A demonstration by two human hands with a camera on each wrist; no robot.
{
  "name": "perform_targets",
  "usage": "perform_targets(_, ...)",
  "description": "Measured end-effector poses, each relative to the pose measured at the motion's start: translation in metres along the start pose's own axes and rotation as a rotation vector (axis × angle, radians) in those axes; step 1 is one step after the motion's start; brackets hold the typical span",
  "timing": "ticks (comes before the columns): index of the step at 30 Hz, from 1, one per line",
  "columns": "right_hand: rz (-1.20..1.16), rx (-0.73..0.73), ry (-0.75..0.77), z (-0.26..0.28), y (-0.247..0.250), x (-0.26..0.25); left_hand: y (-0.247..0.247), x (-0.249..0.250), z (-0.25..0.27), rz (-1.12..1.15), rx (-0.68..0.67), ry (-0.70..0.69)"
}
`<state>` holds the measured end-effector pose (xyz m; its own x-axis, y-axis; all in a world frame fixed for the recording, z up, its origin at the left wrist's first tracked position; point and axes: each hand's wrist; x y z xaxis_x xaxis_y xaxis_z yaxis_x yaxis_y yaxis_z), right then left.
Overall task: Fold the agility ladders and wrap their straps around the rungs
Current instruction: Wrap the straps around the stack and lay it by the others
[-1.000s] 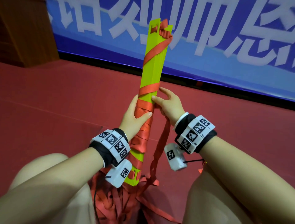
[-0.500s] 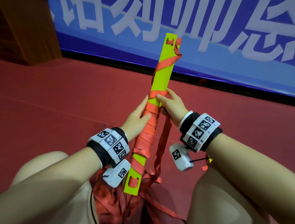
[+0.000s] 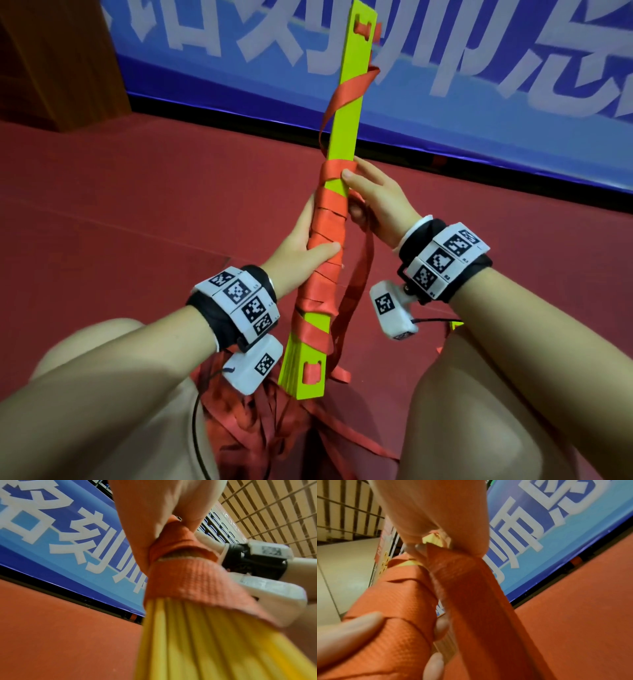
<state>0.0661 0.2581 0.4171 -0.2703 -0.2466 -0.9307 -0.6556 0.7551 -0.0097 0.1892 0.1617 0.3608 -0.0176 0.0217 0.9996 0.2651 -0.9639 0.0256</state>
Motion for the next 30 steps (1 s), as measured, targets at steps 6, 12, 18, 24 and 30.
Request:
perform_targets(6, 0.404, 0.059, -0.013, 0.003, -0.001, 0.004, -0.003, -0.01, -0.006, -0.254, 0.2, -0.005)
perform_targets(12, 0.493, 0.098, -0.022, 0.005, -0.013, 0.015, -0.011, -0.018, -0.013, -0.391, 0.292, 0.013)
perform_targets(18, 0.398, 0.169, 0.069, 0.007, -0.007, 0.021, -0.014, -0.008, -0.014, -0.26, 0.174, 0.011)
perform_targets(24, 0.159, 0.093, 0.09, 0.005, 0.008, 0.009, -0.005, -0.006, -0.02, 0.09, -0.007, 0.127)
perform_targets(30, -0.01, 0.001, -0.024, 0.001, 0.023, -0.002, -0.003, -0.007, -0.017, -0.047, 0.01, 0.1)
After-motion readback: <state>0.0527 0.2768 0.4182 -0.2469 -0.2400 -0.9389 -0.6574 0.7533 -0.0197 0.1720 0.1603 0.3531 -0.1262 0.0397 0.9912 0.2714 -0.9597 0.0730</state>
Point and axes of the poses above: each hand's wrist, its own z-axis away from the middle knuckle, its own y-axis out of the back of the hand, x = y × z, and after that the axes turned 11 degrees about y, right-handed
